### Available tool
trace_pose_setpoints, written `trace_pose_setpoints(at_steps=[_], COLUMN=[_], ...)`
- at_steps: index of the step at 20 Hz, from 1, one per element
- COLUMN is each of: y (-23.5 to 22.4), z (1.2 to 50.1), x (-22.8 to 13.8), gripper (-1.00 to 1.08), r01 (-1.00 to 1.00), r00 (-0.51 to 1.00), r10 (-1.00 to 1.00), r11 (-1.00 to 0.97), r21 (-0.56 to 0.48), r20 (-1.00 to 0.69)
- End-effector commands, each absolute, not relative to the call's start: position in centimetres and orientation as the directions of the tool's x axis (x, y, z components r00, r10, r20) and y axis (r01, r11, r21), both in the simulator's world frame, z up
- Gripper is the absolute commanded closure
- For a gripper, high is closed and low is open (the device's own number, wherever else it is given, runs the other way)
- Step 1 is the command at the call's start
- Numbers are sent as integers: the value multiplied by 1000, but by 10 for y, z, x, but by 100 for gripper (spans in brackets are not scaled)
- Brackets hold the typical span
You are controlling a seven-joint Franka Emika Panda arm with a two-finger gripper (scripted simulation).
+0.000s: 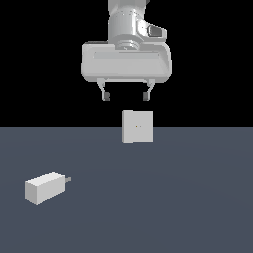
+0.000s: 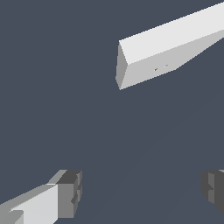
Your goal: Plug the charger into the wall socket.
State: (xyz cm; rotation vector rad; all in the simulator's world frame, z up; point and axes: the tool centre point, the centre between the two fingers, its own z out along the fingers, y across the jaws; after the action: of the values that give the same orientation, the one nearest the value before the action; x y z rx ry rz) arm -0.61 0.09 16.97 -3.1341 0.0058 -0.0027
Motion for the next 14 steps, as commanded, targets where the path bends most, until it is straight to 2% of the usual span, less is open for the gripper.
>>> trace_pose_setpoints(at_steps=[1,14], y=[1,16], z=[170,152], x=[-6,-29], gripper=[-92,-92], r01=[-4,-88], r00=[1000,996], r10=[-4,-88], r11=[-1000,-996], r21=[-8,-6], r20=[2,6])
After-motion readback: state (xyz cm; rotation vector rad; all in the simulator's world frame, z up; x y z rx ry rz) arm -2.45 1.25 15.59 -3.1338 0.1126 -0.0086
